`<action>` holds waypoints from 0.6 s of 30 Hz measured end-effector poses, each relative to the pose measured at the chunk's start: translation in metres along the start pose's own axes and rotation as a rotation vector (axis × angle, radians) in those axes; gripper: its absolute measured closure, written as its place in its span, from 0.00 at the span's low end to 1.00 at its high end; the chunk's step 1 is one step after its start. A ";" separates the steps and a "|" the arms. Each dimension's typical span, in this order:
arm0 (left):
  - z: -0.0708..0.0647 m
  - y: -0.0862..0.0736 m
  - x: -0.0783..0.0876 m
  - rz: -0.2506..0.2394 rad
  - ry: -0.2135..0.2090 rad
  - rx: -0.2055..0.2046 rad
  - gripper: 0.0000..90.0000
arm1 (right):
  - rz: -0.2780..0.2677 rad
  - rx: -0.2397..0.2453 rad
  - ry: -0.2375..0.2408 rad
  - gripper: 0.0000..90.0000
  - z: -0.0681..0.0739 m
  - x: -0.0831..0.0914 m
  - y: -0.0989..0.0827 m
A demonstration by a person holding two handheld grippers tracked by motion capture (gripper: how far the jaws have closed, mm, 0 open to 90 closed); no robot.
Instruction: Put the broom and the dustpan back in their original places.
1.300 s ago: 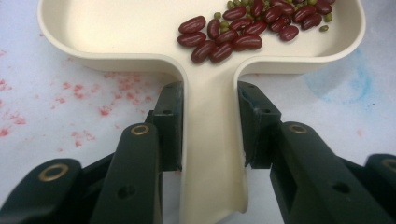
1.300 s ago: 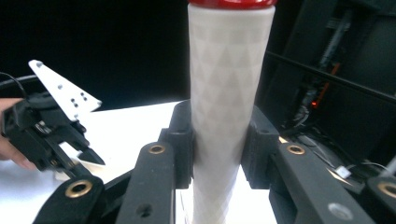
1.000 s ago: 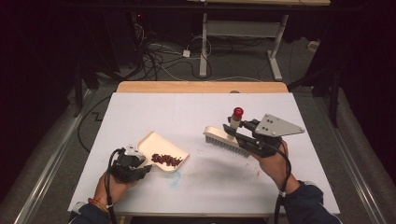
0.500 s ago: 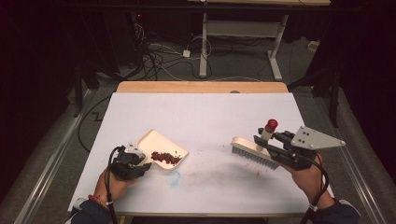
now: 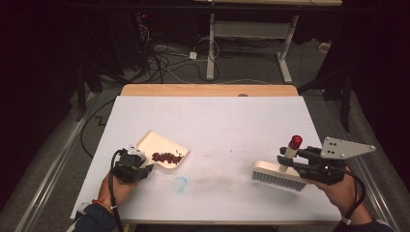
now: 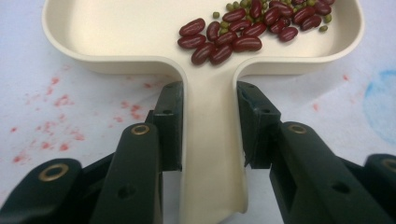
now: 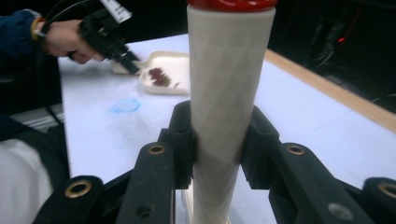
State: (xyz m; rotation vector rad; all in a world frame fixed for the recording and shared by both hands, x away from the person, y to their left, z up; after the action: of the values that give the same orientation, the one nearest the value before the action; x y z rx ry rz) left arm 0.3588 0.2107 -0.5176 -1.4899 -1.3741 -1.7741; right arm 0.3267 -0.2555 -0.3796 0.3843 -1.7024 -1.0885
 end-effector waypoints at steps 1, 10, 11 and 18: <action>0.001 0.000 0.000 -0.001 0.002 0.005 0.70 | 0.004 0.006 0.013 0.77 0.000 -0.002 0.000; 0.007 0.009 -0.006 -0.019 0.038 0.077 0.70 | 0.060 0.001 0.078 0.77 -0.011 -0.023 -0.002; 0.008 0.010 -0.007 -0.020 0.042 0.080 0.70 | 0.062 -0.002 0.076 0.77 -0.013 -0.025 -0.001; 0.003 0.015 -0.012 -0.034 0.007 0.121 0.60 | 0.074 -0.049 0.073 0.76 -0.036 -0.038 0.003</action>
State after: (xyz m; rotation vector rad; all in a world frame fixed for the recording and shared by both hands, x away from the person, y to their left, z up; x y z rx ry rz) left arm 0.3759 0.2041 -0.5226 -1.4031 -1.4832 -1.6831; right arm 0.3753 -0.2445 -0.3971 0.3236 -1.6102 -1.0475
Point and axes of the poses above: each handheld gripper's, and its own axes: x roughly backward along the jaws, y roughly out of its top, z roughly to its left, the point moved 5 cm from there along -x, roughly forward along the jaws, and after that the axes turned 11 degrees about z, right-handed, at the moved point
